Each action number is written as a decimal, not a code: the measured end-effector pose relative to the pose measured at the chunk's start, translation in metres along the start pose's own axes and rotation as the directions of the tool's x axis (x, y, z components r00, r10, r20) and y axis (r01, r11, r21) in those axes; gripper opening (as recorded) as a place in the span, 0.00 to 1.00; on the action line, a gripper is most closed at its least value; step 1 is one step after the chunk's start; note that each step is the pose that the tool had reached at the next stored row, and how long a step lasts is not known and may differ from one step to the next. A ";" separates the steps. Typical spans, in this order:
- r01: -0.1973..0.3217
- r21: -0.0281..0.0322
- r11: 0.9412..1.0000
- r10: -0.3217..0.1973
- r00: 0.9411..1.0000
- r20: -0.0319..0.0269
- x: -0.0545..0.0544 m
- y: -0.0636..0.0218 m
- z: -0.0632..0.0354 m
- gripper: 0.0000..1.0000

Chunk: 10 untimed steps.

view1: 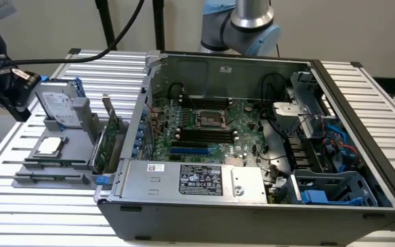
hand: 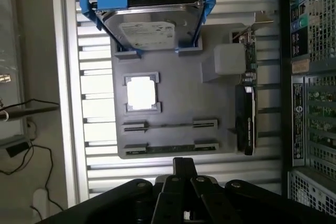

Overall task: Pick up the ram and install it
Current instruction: 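Reach for the ram, then pick up the ram and move it above insertion slot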

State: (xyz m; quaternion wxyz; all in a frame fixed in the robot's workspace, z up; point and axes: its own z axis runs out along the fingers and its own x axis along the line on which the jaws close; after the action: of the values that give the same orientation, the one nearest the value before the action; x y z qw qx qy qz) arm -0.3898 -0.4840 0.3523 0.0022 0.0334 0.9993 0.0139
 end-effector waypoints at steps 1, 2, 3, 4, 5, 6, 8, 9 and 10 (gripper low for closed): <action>0.002 0.000 1.000 -0.002 1.000 0.000 0.001 -0.0001 0.0001 0.00; 0.002 0.000 1.000 -0.002 1.000 0.000 0.001 -0.0001 0.0001 0.00; 0.002 0.000 1.000 -0.002 1.000 0.000 0.001 -0.0001 0.0001 0.00; 0.002 0.000 1.000 -0.002 1.000 0.000 0.001 0.0000 0.0001 0.00; 0.002 0.000 1.000 -0.002 1.000 0.000 0.001 0.0000 0.0001 0.00; 0.002 0.000 1.000 -0.002 1.000 0.000 0.001 0.0000 0.0001 0.00; 0.002 0.000 1.000 -0.002 1.000 0.000 0.001 0.0000 0.0001 0.00; 0.002 0.000 1.000 -0.002 1.000 0.000 0.001 0.0000 0.0001 0.00; 0.002 0.000 1.000 -0.002 1.000 0.000 0.001 0.0000 0.0001 0.00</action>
State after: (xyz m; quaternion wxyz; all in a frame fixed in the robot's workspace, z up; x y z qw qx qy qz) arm -0.3907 -0.4839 0.3522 0.0022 0.0324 0.9994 0.0139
